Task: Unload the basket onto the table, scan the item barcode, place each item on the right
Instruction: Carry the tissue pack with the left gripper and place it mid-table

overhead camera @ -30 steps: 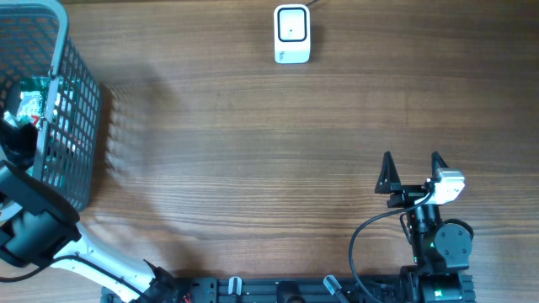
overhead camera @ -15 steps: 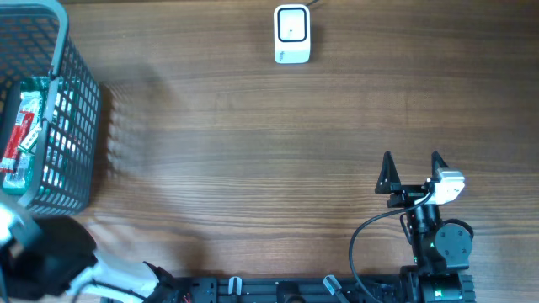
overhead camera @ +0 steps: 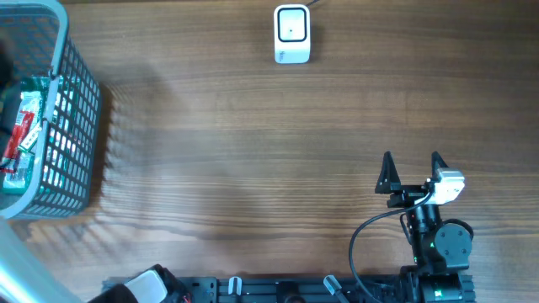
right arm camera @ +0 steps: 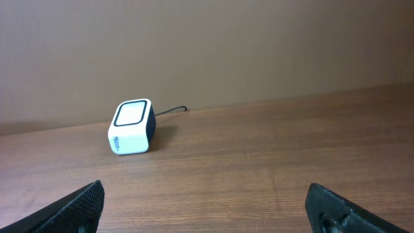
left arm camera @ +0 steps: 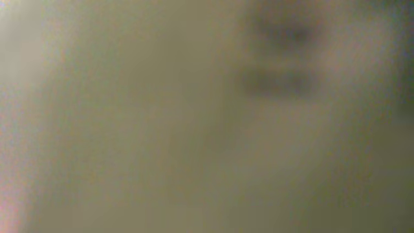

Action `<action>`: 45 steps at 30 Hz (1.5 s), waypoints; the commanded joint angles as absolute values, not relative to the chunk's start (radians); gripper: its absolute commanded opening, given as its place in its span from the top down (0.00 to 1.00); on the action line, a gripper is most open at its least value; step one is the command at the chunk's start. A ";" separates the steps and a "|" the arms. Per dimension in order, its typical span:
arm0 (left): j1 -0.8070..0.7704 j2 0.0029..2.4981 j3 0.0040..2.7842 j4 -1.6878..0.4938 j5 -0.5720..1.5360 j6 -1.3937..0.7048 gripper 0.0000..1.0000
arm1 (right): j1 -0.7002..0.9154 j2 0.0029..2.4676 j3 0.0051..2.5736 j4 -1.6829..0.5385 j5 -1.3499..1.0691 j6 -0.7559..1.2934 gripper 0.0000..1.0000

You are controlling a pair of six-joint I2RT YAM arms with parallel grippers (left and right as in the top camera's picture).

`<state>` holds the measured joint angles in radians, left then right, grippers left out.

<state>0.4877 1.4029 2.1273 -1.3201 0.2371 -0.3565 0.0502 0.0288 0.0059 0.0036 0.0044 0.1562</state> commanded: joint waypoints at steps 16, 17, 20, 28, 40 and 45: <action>-0.528 1.597 1.583 -1.102 -0.006 -0.679 0.57 | 0.044 0.029 0.005 0.008 0.015 0.149 0.00; -0.569 1.615 1.546 -1.058 -0.014 -0.701 0.58 | 0.044 0.029 0.005 0.008 0.015 0.150 0.00; -0.709 1.699 1.459 -0.931 -0.055 -0.744 0.62 | 0.044 0.029 0.005 0.008 0.015 0.149 0.00; -0.878 1.888 1.455 -0.781 -0.104 -0.754 0.61 | 0.044 0.029 0.005 0.008 0.015 0.149 0.01; -0.954 1.975 1.455 -0.772 -0.092 -0.768 0.41 | 0.044 0.029 0.005 0.008 0.015 0.150 0.00; -0.967 1.975 1.455 -0.765 -0.092 -0.768 0.23 | 0.044 0.029 0.005 0.008 0.015 0.149 0.00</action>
